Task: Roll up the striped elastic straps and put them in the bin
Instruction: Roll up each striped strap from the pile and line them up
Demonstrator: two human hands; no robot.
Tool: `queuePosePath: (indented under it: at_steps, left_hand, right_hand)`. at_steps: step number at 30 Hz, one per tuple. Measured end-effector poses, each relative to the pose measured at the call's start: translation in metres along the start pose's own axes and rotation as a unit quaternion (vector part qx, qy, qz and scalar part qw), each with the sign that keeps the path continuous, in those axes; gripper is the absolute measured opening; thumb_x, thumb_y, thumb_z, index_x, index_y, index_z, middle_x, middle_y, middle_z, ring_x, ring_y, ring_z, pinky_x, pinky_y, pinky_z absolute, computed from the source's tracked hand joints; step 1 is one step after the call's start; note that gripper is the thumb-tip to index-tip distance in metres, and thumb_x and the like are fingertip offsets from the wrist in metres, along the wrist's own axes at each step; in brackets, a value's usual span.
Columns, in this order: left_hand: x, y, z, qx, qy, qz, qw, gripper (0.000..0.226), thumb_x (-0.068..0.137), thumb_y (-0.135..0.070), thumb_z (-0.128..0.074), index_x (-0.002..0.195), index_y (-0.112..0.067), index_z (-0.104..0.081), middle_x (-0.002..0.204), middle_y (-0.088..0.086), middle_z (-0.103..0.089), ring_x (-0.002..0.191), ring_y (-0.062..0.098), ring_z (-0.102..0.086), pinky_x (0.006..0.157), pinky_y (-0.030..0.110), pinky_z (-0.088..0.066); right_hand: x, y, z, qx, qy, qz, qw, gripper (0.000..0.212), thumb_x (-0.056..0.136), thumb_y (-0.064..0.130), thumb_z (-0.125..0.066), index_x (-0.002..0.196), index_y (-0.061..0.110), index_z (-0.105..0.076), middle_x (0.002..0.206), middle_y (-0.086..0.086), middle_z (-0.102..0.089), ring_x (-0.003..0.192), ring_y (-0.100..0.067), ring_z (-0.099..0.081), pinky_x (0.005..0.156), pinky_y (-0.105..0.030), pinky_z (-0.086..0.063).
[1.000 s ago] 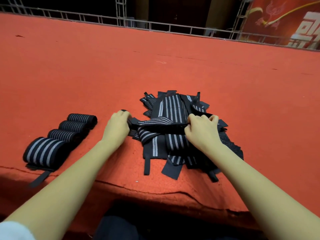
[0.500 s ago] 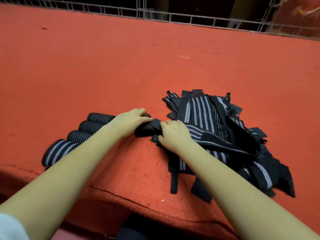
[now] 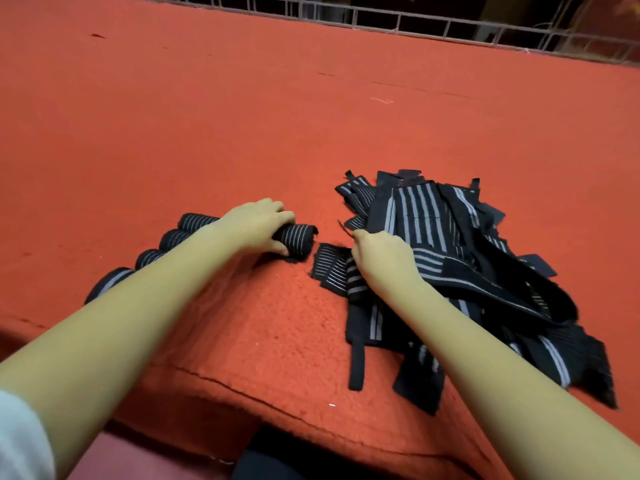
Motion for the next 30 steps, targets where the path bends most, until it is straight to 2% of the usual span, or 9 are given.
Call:
queuePosePath:
  at_steps: [3,7,11,15,18,23,27,30]
  left_hand:
    - [-0.006,0.01,0.001,0.002,-0.002,0.017,1.0,0.051,0.082,-0.046,-0.068,0.121,-0.019,-0.05,0.115,0.005,-0.051,0.113,0.026,-0.05,0.084,0.037,-0.045]
    - [-0.015,0.02,0.0,-0.022,0.039,0.028,0.999,0.045,0.08,-0.038,-0.07,0.118,-0.023,-0.051,0.116,-0.001,-0.055,0.109,0.024,-0.055,0.085,0.038,-0.047]
    - [-0.017,0.015,0.0,-0.019,0.057,0.031,0.998,0.049,0.079,-0.036,-0.072,0.12,-0.021,-0.049,0.116,0.002,-0.052,0.111,0.024,-0.053,0.088,0.037,-0.045]
    - [-0.017,0.011,0.006,-0.096,0.046,0.04,0.994,0.043,0.072,-0.022,-0.075,0.096,-0.014,-0.039,0.09,0.006,-0.054,0.084,0.028,-0.053,0.072,0.038,-0.046]
    - [-0.014,0.005,0.014,-0.117,0.055,0.057,0.99,0.048,0.074,-0.02,-0.074,0.098,-0.012,-0.033,0.079,0.005,-0.051,0.076,0.028,-0.053,0.063,0.036,-0.043]
    - [-0.01,0.007,0.004,-0.105,0.092,0.058,0.989,0.046,0.075,-0.017,-0.071,0.107,-0.016,-0.038,0.088,0.007,-0.056,0.08,0.028,-0.056,0.072,0.04,-0.049]
    - [-0.005,0.01,0.007,-0.2,0.095,0.062,0.973,0.048,0.077,-0.017,-0.069,0.112,-0.021,-0.037,0.086,0.002,-0.055,0.075,0.022,-0.056,0.074,0.047,-0.055]
    - [-0.003,0.014,0.007,-0.168,0.144,0.069,0.973,0.05,0.076,-0.024,-0.07,0.11,-0.023,-0.032,0.092,0.003,-0.057,0.085,0.027,-0.061,0.078,0.048,-0.054]
  right_hand:
    - [-0.006,-0.01,0.006,0.058,-0.033,-0.014,0.998,0.031,0.098,0.023,-0.038,0.12,0.011,-0.056,0.099,-0.01,-0.065,0.091,-0.032,-0.061,0.065,-0.034,-0.037]
    - [-0.015,-0.013,0.006,0.114,-0.002,-0.035,0.993,0.019,0.094,0.029,-0.042,0.093,0.01,-0.047,0.082,-0.004,-0.053,0.082,-0.028,-0.055,0.064,-0.032,-0.033]
    - [-0.02,-0.013,0.01,0.124,-0.005,-0.046,0.991,0.019,0.094,0.022,-0.04,0.083,0.007,-0.045,0.077,-0.006,-0.054,0.073,-0.03,-0.051,0.062,-0.035,-0.032]
    - [-0.025,-0.018,0.018,0.166,0.001,-0.066,0.984,0.018,0.095,0.019,-0.038,0.088,0.005,-0.048,0.073,-0.007,-0.056,0.068,-0.029,-0.052,0.053,-0.035,-0.029]
    - [-0.029,-0.02,0.018,0.184,0.003,-0.069,0.98,0.02,0.096,0.02,-0.037,0.093,0.004,-0.049,0.073,-0.006,-0.056,0.068,-0.028,-0.052,0.055,-0.036,-0.029]
    - [-0.032,-0.02,0.015,0.186,-0.002,-0.065,0.98,0.021,0.097,0.021,-0.037,0.093,0.004,-0.05,0.075,-0.006,-0.056,0.069,-0.027,-0.053,0.057,-0.035,-0.029]
    - [-0.031,-0.022,0.014,0.186,-0.004,-0.057,0.981,0.022,0.097,0.023,-0.037,0.092,0.005,-0.049,0.078,-0.007,-0.059,0.072,-0.029,-0.055,0.063,-0.035,-0.032]
    - [-0.032,-0.02,0.013,0.173,-0.006,-0.054,0.983,0.021,0.097,0.023,-0.036,0.09,0.007,-0.047,0.074,-0.004,-0.055,0.068,-0.029,-0.048,0.068,-0.034,-0.029]
Point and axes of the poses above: each hand's wrist, its own x-axis towards the middle knuckle, its own z-axis out of the back of the hand, y = z × x, the point moved 2 cm from there along x, towards the middle knuckle
